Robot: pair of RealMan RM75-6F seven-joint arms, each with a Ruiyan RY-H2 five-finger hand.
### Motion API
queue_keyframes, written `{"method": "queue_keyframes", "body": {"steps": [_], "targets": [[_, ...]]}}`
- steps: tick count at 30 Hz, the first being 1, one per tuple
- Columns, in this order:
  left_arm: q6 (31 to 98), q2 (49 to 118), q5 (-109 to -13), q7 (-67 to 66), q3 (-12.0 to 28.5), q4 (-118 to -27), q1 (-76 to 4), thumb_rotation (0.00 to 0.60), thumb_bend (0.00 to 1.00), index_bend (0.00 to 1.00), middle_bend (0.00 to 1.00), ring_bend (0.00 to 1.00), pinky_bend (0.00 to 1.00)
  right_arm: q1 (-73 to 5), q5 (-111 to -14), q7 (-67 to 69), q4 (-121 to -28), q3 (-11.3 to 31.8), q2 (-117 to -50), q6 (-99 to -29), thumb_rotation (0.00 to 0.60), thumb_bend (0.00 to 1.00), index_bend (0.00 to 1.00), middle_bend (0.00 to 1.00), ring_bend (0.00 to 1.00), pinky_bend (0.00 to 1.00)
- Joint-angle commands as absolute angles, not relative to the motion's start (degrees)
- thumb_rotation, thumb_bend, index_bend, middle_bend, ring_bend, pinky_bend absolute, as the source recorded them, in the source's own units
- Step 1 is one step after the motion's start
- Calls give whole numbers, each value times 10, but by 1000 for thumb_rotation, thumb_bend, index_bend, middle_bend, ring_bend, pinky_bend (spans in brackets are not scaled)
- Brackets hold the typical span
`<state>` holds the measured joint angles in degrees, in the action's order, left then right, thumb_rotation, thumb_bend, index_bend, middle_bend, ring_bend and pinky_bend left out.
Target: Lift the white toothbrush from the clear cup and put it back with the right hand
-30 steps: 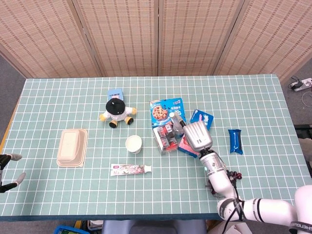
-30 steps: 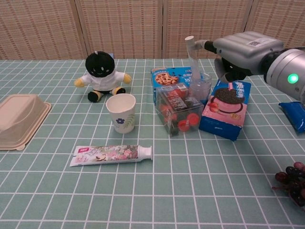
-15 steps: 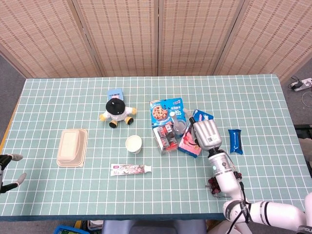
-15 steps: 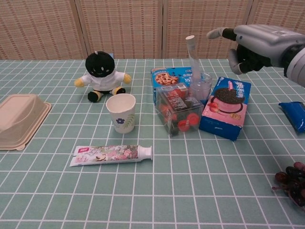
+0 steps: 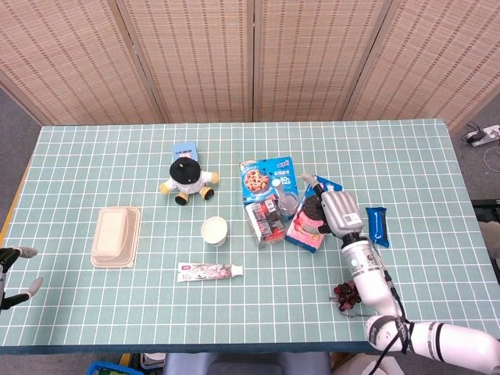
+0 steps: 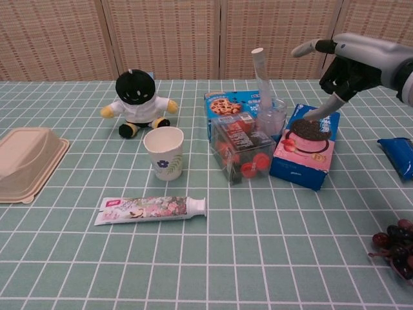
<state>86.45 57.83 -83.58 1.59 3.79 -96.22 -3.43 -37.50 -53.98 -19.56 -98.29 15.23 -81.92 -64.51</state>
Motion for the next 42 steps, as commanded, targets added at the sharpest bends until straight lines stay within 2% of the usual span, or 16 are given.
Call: {"method": "queue_keyframes", "body": {"steps": [1, 4, 8, 15, 21, 42], "targets": [[865, 578, -837, 16, 37, -963, -34, 600, 246, 460, 406, 322, 428, -376, -538, -193, -985, 155, -818, -645, 600, 0, 119, 726, 878, 1000], [865, 578, -837, 17, 37, -962, -34, 600, 246, 460, 406, 322, 428, -375, -545, -184, -977, 163, -833, -663, 600, 0, 136, 701, 860, 1000], [863, 578, -837, 17, 37, -962, -35, 600, 246, 460, 406, 322, 428, -377, -561, -170, -953, 171, -864, -685, 600, 0, 215, 804, 882, 1000], [866, 576, -840, 22, 37, -964, -34, 600, 246, 460, 406, 322, 428, -389, -569, -151, -909, 186, -910, -692, 600, 4, 289, 903, 970, 1000], [867, 574, -843, 27, 36, -964, -33, 600, 246, 460, 406, 322, 428, -396, -549, -147, -888, 205, -940, -696, 600, 67, 337, 994, 1000, 1000], [873, 571, -851, 33, 33, -966, -31, 600, 246, 460, 406, 322, 428, -426, -482, -137, -833, 248, -996, -667, 600, 87, 379, 1000, 1000, 1000]]}}
